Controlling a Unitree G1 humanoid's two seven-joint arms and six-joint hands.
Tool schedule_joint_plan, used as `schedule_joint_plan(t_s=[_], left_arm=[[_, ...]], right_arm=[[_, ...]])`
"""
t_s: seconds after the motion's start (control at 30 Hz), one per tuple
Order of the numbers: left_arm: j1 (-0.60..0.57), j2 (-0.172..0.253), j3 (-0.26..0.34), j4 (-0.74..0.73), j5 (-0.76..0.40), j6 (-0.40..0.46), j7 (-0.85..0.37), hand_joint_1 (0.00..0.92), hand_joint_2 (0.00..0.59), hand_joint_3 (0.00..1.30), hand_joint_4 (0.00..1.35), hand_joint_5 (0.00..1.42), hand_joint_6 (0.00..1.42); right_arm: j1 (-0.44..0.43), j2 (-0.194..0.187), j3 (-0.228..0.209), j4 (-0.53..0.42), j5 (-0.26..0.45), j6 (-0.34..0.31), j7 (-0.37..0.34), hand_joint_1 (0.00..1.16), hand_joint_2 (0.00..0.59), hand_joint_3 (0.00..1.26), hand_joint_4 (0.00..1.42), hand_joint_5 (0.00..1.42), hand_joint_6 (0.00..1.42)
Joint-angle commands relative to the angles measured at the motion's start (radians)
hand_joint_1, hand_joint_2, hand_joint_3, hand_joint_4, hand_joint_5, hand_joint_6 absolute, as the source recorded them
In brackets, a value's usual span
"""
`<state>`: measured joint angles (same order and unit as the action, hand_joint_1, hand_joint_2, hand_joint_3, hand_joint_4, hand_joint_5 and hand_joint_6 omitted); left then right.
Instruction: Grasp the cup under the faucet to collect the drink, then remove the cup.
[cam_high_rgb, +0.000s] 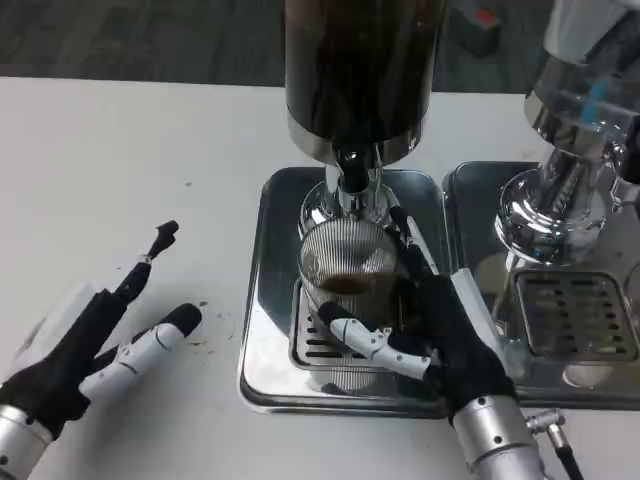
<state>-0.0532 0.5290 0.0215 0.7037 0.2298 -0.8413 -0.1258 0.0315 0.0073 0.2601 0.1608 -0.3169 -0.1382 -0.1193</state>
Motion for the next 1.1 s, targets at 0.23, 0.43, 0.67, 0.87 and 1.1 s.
schedule_joint_plan(t_s=[0.23, 0.43, 0.67, 0.87, 1.1], left_arm=[[0.016, -0.005, 0.002, -0.018, -0.015, 0.004, 0.006, 0.0, 0.169, 0.0, 0.0, 0.01, 0.0], [0.018, -0.006, -0.002, -0.021, -0.019, 0.004, 0.006, 0.0, 0.169, 0.0, 0.0, 0.01, 0.0], [0.025, -0.005, 0.001, -0.027, -0.023, 0.005, 0.008, 0.0, 0.169, 0.0, 0.0, 0.01, 0.0], [0.025, -0.006, 0.0, -0.026, -0.023, 0.006, 0.008, 0.0, 0.169, 0.0, 0.0, 0.01, 0.0], [0.022, -0.007, -0.002, -0.028, -0.023, 0.007, 0.004, 0.0, 0.169, 0.0, 0.0, 0.01, 0.0]], right_arm=[[-0.016, 0.003, 0.006, 0.045, 0.014, 0.001, 0.017, 0.88, 0.188, 0.08, 0.25, 0.2, 0.28], [-0.015, 0.012, 0.0, 0.047, 0.005, 0.002, -0.013, 0.92, 0.2, 0.19, 0.37, 0.31, 0.39], [-0.014, 0.023, -0.005, 0.049, -0.004, 0.002, -0.051, 0.95, 0.225, 0.33, 0.51, 0.43, 0.52], [-0.013, 0.041, -0.02, 0.052, 0.002, -0.011, -0.087, 0.97, 0.217, 0.41, 0.57, 0.52, 0.61], [-0.018, 0.059, -0.029, 0.047, 0.008, -0.03, -0.116, 0.99, 0.209, 0.45, 0.6, 0.63, 0.73]])
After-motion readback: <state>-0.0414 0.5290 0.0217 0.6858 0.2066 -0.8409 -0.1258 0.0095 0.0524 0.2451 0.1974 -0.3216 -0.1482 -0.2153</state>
